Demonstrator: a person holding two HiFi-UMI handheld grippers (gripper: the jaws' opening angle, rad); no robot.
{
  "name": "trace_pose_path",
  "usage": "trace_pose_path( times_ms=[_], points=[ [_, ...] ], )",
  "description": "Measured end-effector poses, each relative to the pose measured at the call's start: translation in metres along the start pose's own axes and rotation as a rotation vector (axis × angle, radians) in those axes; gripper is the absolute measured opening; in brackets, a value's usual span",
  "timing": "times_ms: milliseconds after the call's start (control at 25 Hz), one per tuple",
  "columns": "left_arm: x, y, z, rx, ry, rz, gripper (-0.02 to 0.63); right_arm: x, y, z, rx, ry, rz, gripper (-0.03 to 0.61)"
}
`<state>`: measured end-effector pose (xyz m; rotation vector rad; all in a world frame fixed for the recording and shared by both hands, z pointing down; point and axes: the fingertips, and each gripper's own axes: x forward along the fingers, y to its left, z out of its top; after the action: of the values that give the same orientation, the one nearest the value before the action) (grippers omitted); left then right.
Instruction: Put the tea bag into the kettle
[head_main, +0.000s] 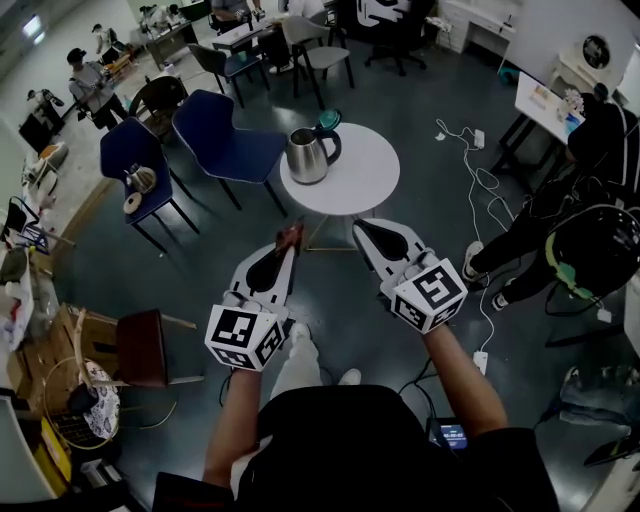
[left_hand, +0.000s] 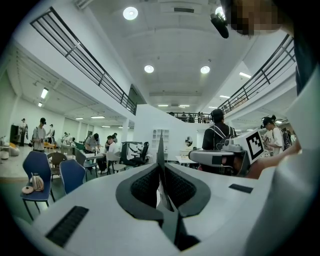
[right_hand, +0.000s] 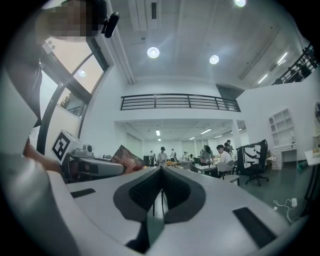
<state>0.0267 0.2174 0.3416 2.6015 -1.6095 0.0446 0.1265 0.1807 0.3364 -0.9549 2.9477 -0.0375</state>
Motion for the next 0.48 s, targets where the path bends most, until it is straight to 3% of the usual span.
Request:
trace_pose_path(
  times_ms=[480],
  points=[
    [0.046, 0.047, 0.003, -0.001, -0.006, -0.012, 0.029, 0.052, -0.039, -0.005, 0.012, -0.003, -0.020, 0.018]
  ],
)
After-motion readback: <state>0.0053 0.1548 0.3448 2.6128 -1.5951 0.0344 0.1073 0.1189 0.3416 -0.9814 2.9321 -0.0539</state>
